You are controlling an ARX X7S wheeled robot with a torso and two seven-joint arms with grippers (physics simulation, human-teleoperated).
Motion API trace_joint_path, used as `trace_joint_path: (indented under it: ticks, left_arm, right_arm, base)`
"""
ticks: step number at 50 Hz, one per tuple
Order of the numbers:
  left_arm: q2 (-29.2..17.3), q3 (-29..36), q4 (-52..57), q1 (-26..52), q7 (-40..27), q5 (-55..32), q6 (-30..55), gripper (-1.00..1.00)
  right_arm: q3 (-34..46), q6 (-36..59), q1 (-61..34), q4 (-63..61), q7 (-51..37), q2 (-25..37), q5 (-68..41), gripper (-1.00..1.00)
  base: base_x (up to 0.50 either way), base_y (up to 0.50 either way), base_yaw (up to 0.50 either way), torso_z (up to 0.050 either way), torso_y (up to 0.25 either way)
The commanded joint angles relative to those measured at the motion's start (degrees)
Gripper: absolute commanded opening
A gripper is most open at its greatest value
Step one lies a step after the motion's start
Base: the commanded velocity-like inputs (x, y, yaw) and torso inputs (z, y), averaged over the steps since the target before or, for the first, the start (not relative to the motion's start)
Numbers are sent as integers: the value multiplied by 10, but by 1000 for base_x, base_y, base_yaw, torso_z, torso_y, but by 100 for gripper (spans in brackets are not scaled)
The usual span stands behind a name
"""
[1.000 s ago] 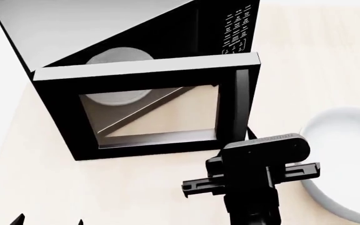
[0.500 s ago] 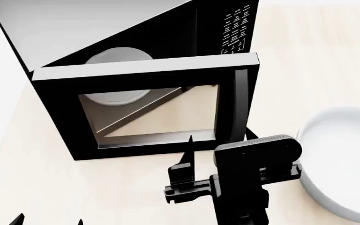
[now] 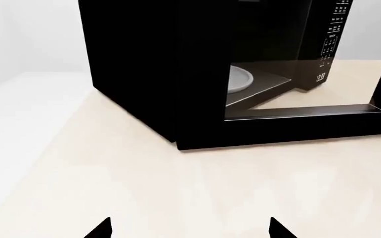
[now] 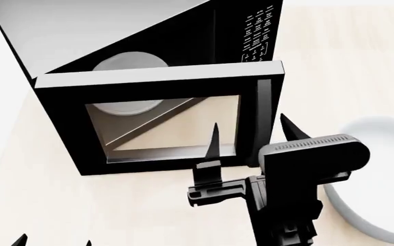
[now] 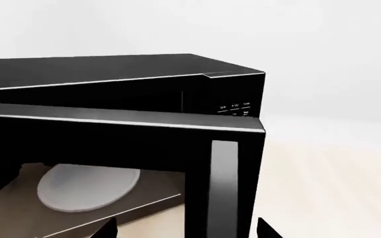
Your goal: Open the microwave.
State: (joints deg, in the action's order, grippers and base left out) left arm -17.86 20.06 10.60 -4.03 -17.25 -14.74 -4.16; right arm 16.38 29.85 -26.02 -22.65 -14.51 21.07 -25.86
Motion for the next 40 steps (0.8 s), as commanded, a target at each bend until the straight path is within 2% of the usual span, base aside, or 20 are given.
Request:
trace_joint_path:
  ticks: [1,16,26,31,33,40]
  left_arm:
    - [-2,2,0,1,-1,-1,0,100]
    - [-3,5,2,3,-4,-3,4,100]
    - [-5,6,3,1,-6,-4,2,100]
    - [-6,8,5,-1,-7,-3,1,100]
    - [-6,8,5,0,-6,-5,1,100]
    - [-6,9,0,2,-6,-5,-1,100]
  right_arm:
    - [-27,1,4,-35,-3,18,-16,100]
    - [-38,39,10,-96,-29,35,-33,100]
    - [-35,142,-17,-200,-78,42,-75,100]
    - [-36,224,-44,-233,-128,33,-102,100]
    - [-16,240,-59,-261,-155,36,-78,100]
    - [-36,314,-101,-346,-210,23,-118,100]
  base:
    - [0,0,0,0,0]
    - [0,0,0,0,0]
    - [0,0,0,0,0]
    - [0,0,0,0,0]
    - [0,0,0,0,0]
    - [0,0,0,0,0]
